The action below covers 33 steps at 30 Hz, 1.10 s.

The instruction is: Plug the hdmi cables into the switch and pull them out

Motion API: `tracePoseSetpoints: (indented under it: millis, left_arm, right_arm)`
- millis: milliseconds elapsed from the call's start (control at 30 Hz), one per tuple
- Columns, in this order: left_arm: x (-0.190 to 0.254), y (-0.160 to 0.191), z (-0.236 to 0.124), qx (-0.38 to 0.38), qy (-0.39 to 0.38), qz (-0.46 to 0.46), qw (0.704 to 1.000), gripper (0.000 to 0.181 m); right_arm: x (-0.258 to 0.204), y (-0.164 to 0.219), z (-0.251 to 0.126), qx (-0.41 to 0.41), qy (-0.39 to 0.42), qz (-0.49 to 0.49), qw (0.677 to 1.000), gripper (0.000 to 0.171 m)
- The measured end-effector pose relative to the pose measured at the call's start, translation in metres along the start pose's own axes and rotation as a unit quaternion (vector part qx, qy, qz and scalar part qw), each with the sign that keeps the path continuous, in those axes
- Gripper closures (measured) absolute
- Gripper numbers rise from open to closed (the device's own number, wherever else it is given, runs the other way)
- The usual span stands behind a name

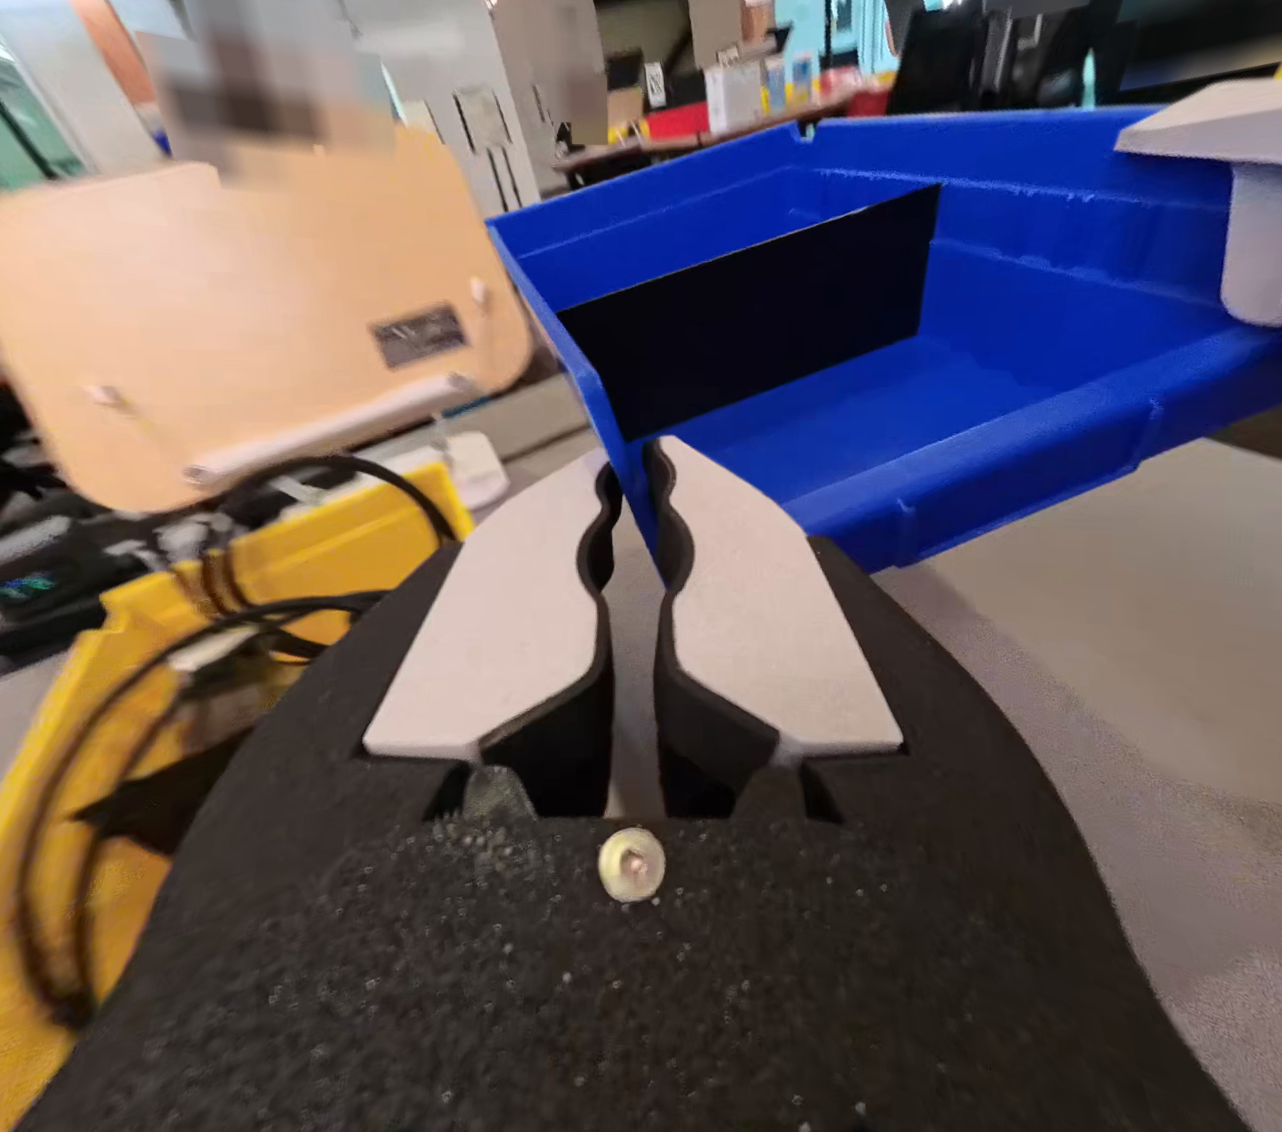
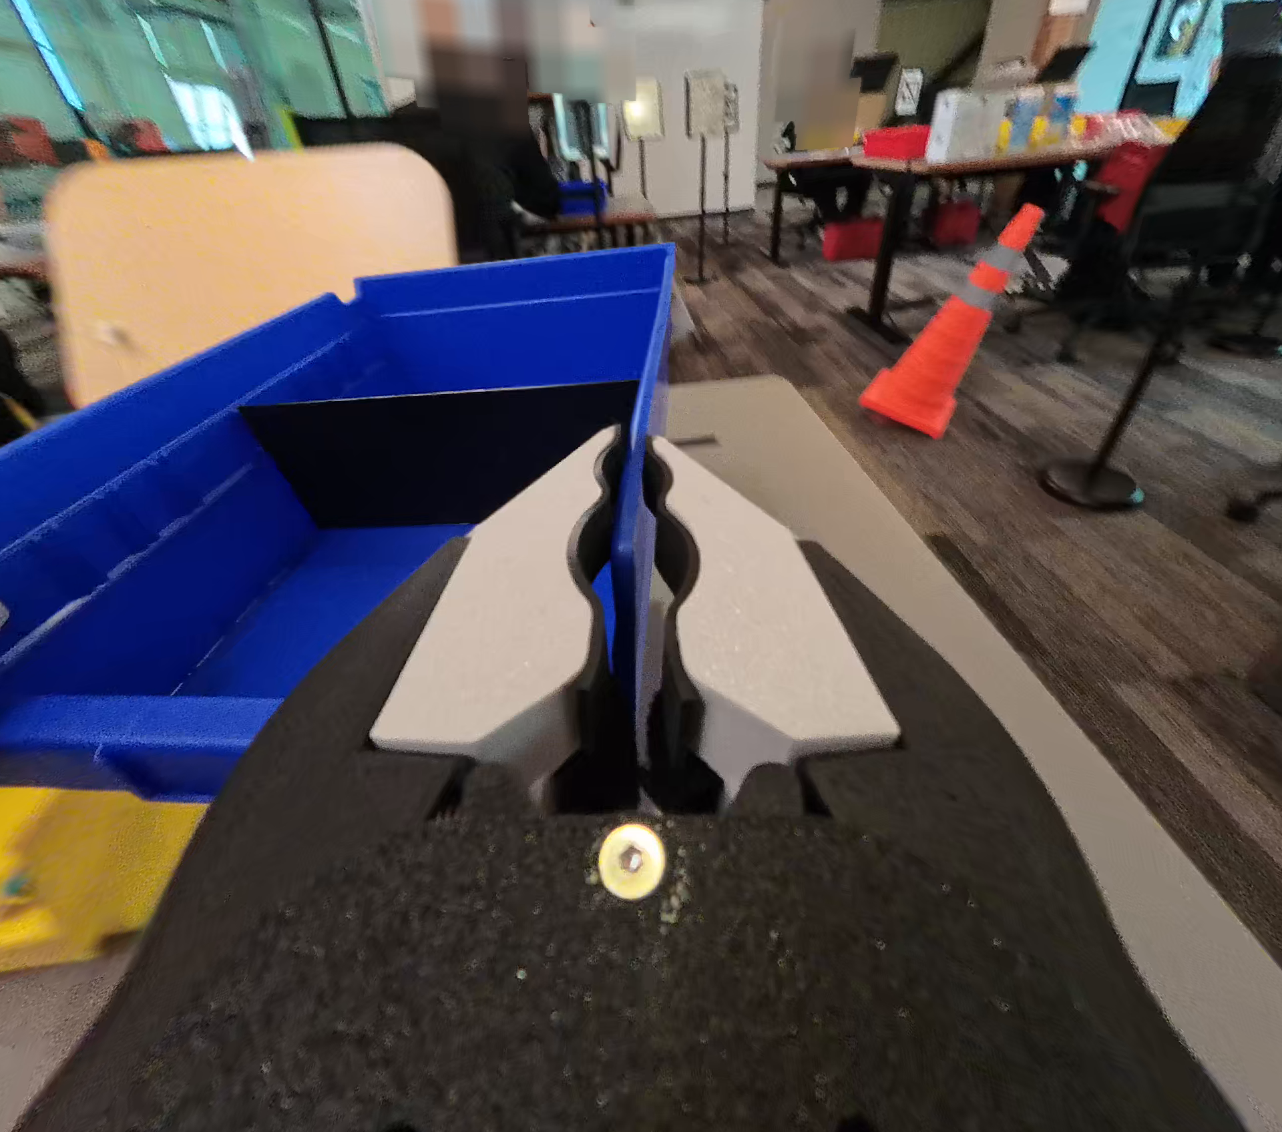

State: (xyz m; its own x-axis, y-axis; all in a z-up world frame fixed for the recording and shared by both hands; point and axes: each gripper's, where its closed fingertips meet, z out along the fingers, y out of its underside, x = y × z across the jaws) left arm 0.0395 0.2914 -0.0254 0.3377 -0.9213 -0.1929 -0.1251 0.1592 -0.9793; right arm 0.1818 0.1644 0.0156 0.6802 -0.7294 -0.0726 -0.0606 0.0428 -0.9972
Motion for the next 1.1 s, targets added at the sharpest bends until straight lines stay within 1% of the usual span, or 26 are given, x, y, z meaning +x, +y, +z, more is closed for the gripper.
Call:
tracePoseSetpoints:
  millis: [67, 100, 167, 233, 300, 367, 433, 500, 567, 767, 833, 900, 1033, 1100]
  left_arm:
    - [0.032, 0.035, 0.025, -0.047, 0.017, -0.028, 0.998, 0.175]
    - [0.044, 0.052, 0.034, -0.071, 0.02, -0.038, 0.997, 0.175]
    - [0.059, 0.076, 0.042, -0.094, 0.02, -0.042, 0.995, 0.175]
    - [0.065, 0.088, 0.043, -0.103, 0.014, -0.037, 0.994, 0.174]
    - [0.069, 0.102, 0.045, -0.132, 0.023, -0.044, 0.99, 0.173]
    - [0.07, 0.116, 0.047, -0.156, 0.03, -0.057, 0.986, 0.171]
    - [0.067, 0.118, 0.048, -0.157, 0.03, -0.062, 0.985, 0.17]
    - [0.068, 0.118, 0.049, -0.165, 0.036, -0.073, 0.983, 0.17]
    - [0.07, 0.118, 0.05, -0.17, 0.05, -0.09, 0.98, 0.168]
    - [0.073, 0.12, 0.048, -0.194, 0.112, -0.097, 0.97, 0.164]
    - [0.073, 0.121, 0.037, -0.195, 0.13, -0.111, 0.966, 0.167]
    - [0.066, 0.112, 0.016, -0.165, 0.127, -0.108, 0.972, 0.156]
    - [0.052, 0.083, -0.05, -0.123, 0.184, -0.087, 0.971, 0.149]
    - [0.022, 0.068, -0.079, -0.1, 0.172, -0.082, 0.977, 0.148]
  right_arm:
    - [0.038, 0.038, 0.01, -0.033, 0.018, 0.006, 0.999, 0.169]
    - [0.052, 0.058, 0.014, -0.054, 0.025, 0.005, 0.998, 0.169]
    - [0.07, 0.097, 0.022, -0.094, 0.023, 0.027, 0.995, 0.169]
    - [0.074, 0.114, 0.028, -0.091, 0.005, 0.018, 0.996, 0.168]
    - [0.077, 0.129, 0.035, -0.127, -0.002, -0.006, 0.992, 0.168]
    - [0.076, 0.144, 0.045, -0.159, -0.002, 0.004, 0.987, 0.168]
    - [0.072, 0.143, 0.053, -0.152, -0.005, 0.013, 0.988, 0.168]
    - [0.071, 0.144, 0.059, -0.163, 0.004, -0.012, 0.986, 0.167]
    - [0.073, 0.144, 0.064, -0.165, 0.011, -0.034, 0.986, 0.166]
    - [0.073, 0.144, 0.065, -0.165, 0.009, -0.026, 0.986, 0.166]
    - [0.073, 0.144, 0.065, -0.163, 0.011, -0.03, 0.986, 0.165]
    - [0.073, 0.144, 0.065, -0.157, 0.014, -0.033, 0.987, 0.165]
    - [0.073, 0.144, 0.065, -0.157, 0.027, -0.048, 0.986, 0.163]
    - [0.072, 0.141, 0.063, -0.151, 0.035, -0.056, 0.986, 0.161]
